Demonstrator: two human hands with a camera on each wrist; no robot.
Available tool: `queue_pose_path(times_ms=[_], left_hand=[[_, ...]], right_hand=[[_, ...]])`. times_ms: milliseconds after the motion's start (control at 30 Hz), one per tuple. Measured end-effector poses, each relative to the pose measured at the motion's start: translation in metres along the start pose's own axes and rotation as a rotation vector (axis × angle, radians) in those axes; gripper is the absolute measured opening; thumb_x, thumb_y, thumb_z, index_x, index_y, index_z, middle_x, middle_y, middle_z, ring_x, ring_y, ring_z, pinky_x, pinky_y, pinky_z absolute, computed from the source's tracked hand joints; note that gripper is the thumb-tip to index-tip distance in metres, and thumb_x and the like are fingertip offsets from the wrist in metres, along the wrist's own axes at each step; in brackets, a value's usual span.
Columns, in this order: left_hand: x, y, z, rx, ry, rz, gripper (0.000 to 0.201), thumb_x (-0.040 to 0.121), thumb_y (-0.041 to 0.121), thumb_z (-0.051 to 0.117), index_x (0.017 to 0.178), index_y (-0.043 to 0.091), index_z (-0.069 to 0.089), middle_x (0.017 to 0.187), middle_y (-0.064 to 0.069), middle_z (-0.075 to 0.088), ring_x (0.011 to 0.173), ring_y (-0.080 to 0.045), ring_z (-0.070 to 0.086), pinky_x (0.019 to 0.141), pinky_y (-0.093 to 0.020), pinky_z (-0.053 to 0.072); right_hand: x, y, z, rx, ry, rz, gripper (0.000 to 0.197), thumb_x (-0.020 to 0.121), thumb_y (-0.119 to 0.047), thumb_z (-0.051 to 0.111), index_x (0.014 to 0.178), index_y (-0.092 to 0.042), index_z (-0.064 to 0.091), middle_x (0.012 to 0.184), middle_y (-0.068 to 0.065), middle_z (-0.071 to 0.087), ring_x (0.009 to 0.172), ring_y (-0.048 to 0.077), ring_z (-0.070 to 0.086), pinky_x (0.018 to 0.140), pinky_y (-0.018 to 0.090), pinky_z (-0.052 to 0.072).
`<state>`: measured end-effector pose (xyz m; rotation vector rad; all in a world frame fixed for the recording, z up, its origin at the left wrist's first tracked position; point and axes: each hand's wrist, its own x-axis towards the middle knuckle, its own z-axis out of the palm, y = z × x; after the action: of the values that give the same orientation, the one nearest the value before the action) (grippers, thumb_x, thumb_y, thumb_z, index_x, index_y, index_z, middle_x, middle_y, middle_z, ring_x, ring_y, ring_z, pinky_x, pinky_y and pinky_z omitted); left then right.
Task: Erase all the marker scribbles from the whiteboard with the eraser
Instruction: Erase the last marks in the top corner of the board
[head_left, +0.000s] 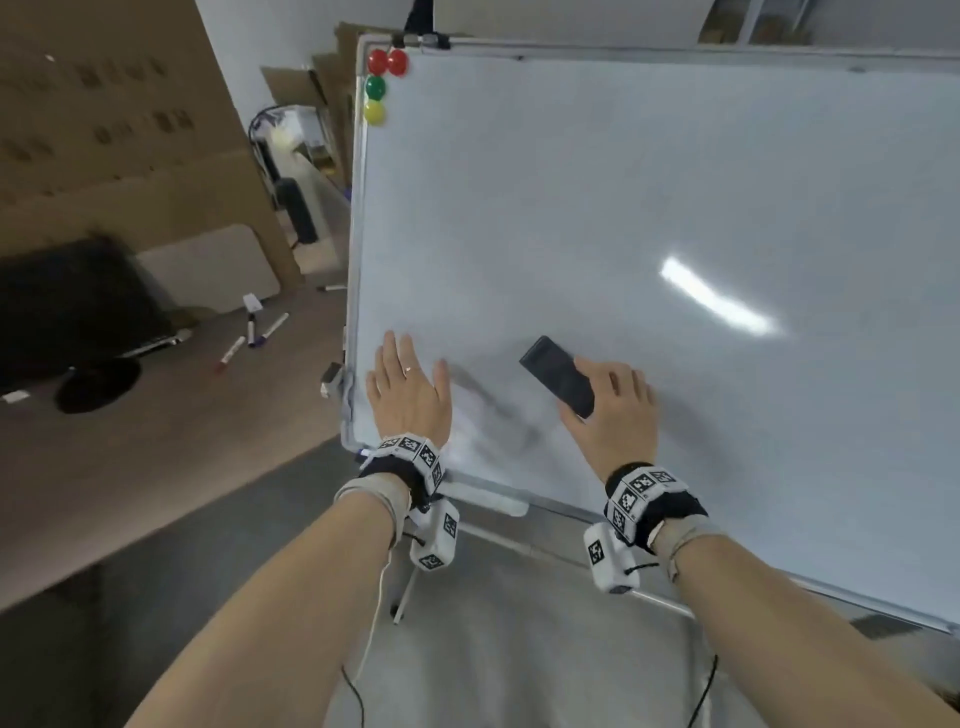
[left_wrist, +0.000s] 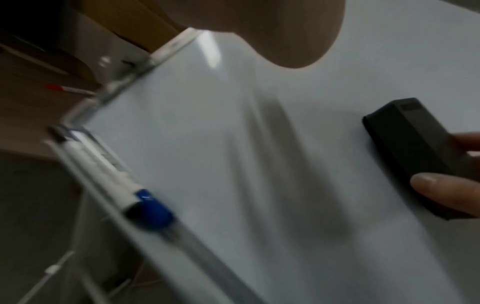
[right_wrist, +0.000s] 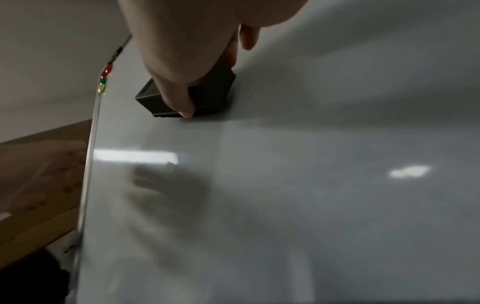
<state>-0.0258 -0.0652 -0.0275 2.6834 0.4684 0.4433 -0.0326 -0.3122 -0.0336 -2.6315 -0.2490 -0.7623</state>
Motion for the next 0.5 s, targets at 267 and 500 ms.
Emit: queue_pose_path(times_ms=[267, 500], left_hand=[[-0.027, -0.075, -0.002, 0.018, -0.106, -0.251, 0.065, 0.101, 0.046, 0.031, 0.156, 0.013, 0.023, 0.165, -0.006, 0.016, 0.149, -0.028, 0.021, 0.121, -0.046, 0.021], [-0.025, -0.096, -0.003, -0.073, -0.408, -0.127, 0.062, 0.106, 0.044, 0.019, 0.157, 0.01, 0.014, 0.167, -0.008, 0.0, 0.153, -0.028, 0.009, 0.124, -0.044, 0.016]], right_hand=[[-0.024, -0.041, 0.03, 0.042, -0.276, -0.079, 0.056, 0.078, -0.036, 0.075, 0.13, -0.022, 0.061, 0.111, 0.004, 0.06, 0.101, 0.031, 0.053, 0.085, 0.042, 0.042], [-0.025, -0.067, 0.023, -0.13, -0.674, -0.04, 0.055, 0.089, -0.047, 0.058, 0.141, -0.031, 0.047, 0.13, 0.0, 0.055, 0.117, 0.026, 0.05, 0.096, 0.041, 0.044]])
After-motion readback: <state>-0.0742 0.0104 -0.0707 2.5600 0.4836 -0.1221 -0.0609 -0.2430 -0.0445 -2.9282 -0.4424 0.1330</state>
